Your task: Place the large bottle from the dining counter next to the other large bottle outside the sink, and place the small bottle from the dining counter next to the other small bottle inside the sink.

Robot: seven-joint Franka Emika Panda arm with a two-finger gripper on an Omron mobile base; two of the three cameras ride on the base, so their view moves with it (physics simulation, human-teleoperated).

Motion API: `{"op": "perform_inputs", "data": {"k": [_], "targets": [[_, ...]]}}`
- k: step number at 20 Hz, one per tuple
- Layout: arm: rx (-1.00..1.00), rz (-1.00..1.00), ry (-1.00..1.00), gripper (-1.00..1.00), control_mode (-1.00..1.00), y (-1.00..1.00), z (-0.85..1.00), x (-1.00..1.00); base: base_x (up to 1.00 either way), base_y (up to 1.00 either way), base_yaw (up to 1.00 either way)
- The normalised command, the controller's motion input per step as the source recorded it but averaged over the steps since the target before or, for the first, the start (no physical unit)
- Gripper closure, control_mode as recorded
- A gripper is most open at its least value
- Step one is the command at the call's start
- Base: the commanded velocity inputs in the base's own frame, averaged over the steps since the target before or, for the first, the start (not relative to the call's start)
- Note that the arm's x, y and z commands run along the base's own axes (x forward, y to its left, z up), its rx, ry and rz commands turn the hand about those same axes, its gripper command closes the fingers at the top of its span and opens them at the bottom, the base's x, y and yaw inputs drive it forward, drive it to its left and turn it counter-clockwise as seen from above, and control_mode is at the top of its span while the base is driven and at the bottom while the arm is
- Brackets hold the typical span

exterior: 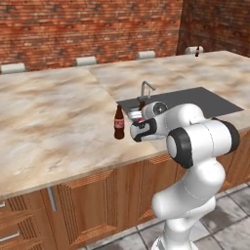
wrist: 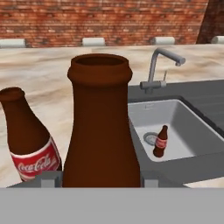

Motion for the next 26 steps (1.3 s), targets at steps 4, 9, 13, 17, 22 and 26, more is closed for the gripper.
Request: {"op": "perform_inputs", "data": {"k": [4,9,13,17,22,26], "targets": [[0.00,0.00,0.00,1.00,1.00,0.00,0.00,0.00,-0.01,-0.10,0.19],[0.00,0.00,0.00,1.00,1.00,0.00,0.00,0.00,0.00,-0.16,0.11],[0.00,0.00,0.00,1.00,1.00,0.00,0.00,0.00,0.00,-0.25,0.00],[0.00,0.00,0.00,1.00,1.00,0.00,0.00,0.00,0.00,-0.16,-0.04],[0.00,0.00,0.00,1.00,1.00,0.00,0.00,0.00,0.00,-0.13,-0.12],[0.00,0.00,0.00,1.00,1.00,0.00,0.00,0.00,0.01,-0.04,-0.04]]}}
